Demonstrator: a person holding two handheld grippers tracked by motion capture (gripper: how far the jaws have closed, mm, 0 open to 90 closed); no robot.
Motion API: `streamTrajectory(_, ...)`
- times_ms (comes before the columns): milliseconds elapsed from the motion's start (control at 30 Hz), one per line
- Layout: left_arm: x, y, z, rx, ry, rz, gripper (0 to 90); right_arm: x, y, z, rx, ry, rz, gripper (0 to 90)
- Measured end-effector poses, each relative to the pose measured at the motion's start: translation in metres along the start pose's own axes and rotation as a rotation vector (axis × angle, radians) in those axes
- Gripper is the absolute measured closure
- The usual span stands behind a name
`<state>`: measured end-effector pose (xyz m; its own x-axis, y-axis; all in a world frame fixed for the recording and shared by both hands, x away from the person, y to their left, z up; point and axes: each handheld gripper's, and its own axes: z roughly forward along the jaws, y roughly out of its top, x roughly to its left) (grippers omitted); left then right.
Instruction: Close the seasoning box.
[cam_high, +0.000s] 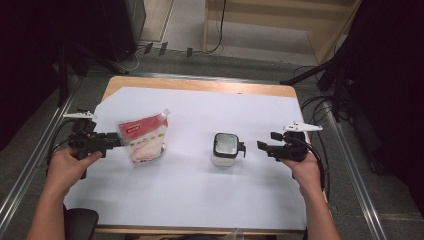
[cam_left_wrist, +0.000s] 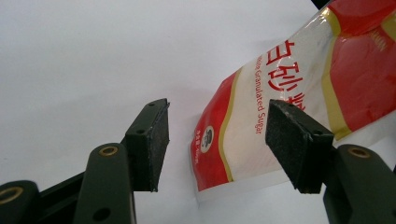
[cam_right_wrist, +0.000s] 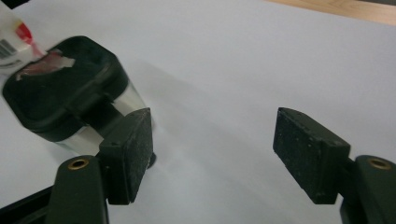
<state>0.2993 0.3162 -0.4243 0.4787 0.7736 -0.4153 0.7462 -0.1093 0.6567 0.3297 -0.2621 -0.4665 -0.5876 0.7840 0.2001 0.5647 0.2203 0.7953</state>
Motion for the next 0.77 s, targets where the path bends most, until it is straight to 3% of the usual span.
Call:
streamTrajectory(200, 0.000, 0.000, 0.000, 0.000, 0.009, 0.006, 39.7, -0.011, -0.006, 0.005, 0.019, -0.051, 0.048, 26.1)
streamTrajectory(367, 0.001, -0.001, 0.001, 0.000, 0.018, 0.011, 38.6, -0.019, -0.012, 0.010, 0.054, -0.066, 0.051, 22.3)
streamTrajectory(767, 0.004, -0.002, 0.003, 0.012, 0.029, -0.018, 35.9, -0.018, -0.013, 0.014, 0.074, -0.059, 0.050, 22.2)
